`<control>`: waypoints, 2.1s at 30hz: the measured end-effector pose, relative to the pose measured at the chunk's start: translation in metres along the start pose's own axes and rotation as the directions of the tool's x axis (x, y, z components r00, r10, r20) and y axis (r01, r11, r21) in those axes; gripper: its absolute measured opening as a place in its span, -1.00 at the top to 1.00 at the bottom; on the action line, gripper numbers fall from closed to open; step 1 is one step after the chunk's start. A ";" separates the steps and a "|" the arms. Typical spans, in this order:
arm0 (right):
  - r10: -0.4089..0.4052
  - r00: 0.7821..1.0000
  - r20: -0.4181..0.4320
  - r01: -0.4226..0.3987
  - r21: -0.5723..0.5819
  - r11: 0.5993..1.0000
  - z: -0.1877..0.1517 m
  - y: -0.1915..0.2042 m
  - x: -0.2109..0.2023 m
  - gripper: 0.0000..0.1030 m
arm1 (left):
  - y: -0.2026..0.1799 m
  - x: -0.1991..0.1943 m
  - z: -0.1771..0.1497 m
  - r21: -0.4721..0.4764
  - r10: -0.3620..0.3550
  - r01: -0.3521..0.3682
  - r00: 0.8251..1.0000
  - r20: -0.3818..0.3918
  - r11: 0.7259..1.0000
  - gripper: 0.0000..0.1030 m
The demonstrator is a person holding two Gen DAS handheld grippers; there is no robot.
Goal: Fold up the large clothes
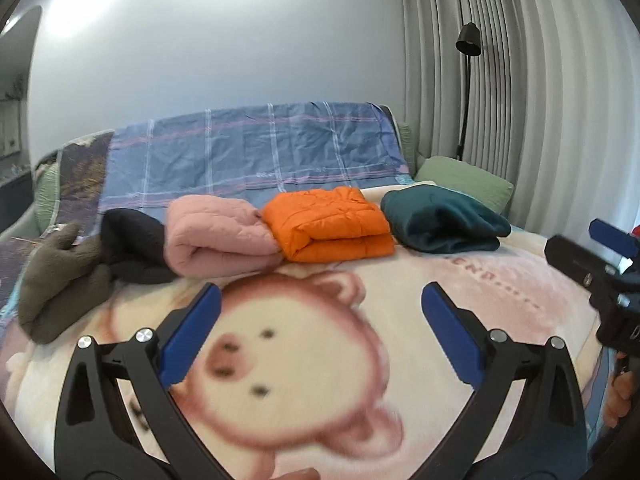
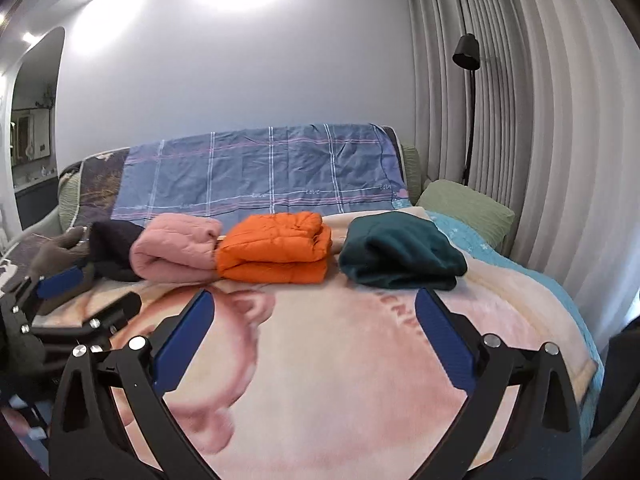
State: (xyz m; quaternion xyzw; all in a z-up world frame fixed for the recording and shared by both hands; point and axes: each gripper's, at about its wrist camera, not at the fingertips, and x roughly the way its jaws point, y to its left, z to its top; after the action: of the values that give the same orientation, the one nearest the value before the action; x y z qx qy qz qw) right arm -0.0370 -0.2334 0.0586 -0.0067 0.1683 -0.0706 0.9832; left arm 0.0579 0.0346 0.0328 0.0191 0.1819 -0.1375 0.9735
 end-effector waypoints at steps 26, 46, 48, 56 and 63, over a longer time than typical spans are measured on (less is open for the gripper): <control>-0.022 0.997 -0.069 0.024 0.018 1.000 -0.032 0.003 -0.030 -0.97 | -0.007 -0.079 -0.034 -0.008 0.098 -0.098 0.994 -0.051 0.995 -0.96; -0.060 0.995 -0.076 0.060 0.002 0.998 -0.034 0.004 -0.024 -0.97 | -0.007 -0.064 -0.042 -0.007 0.075 -0.076 0.993 -0.094 0.997 -0.96; -0.067 0.995 -0.075 0.067 0.001 0.998 -0.035 0.003 -0.024 -0.97 | -0.008 -0.064 -0.042 -0.005 0.072 -0.073 0.993 -0.096 0.997 -0.96; -0.071 0.994 -0.082 0.071 -0.003 0.997 -0.035 0.003 -0.023 -0.97 | -0.008 -0.062 -0.043 -0.002 0.071 -0.072 0.992 -0.101 0.997 -0.96; -0.074 0.994 -0.082 0.074 -0.003 0.997 -0.035 0.004 -0.022 -0.97 | -0.009 -0.062 -0.043 0.000 0.072 -0.072 0.992 -0.102 0.997 -0.96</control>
State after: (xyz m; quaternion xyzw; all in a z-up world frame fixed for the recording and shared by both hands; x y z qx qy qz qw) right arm -0.0692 -0.2262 0.0325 -0.0099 0.2083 -0.1075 0.9721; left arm -0.0154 0.0459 0.0154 0.0306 0.2307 -0.1007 0.9673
